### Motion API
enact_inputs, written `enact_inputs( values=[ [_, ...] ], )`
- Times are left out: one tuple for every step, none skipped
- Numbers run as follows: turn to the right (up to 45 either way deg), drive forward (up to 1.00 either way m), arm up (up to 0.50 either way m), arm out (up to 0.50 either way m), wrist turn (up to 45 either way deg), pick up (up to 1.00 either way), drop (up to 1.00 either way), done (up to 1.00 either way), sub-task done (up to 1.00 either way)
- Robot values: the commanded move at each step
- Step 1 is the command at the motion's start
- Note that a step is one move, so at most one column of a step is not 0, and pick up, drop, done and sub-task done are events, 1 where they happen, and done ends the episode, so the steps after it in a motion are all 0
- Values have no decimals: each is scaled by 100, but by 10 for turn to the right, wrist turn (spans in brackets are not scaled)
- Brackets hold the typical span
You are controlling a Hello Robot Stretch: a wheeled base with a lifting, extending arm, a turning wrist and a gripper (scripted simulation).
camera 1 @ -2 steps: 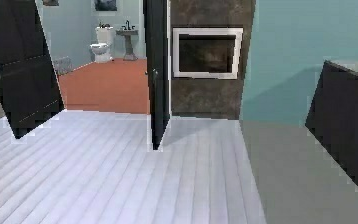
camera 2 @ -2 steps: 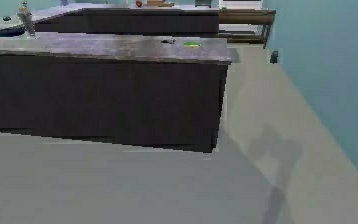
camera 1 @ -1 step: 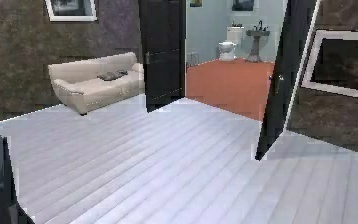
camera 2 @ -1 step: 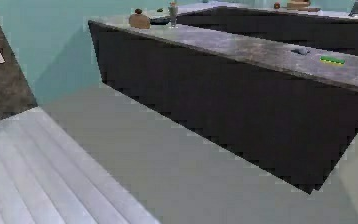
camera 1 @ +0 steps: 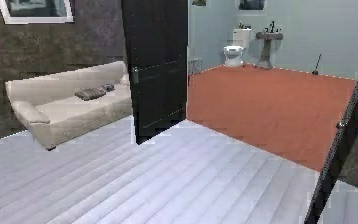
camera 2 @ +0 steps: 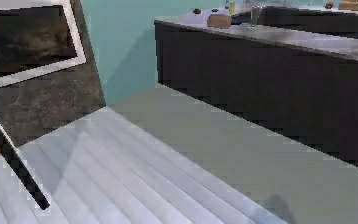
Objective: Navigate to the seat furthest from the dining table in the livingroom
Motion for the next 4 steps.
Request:
enact_inputs(
  values=[
    [-330,0,0,0,0,0,0,0,0],
    [0,5,0,0,0,0,0,0,0],
    [-150,0,0,0,0,0,0,0,0],
    [0,100,0,0,0,0,0,0,0]
  ],
)
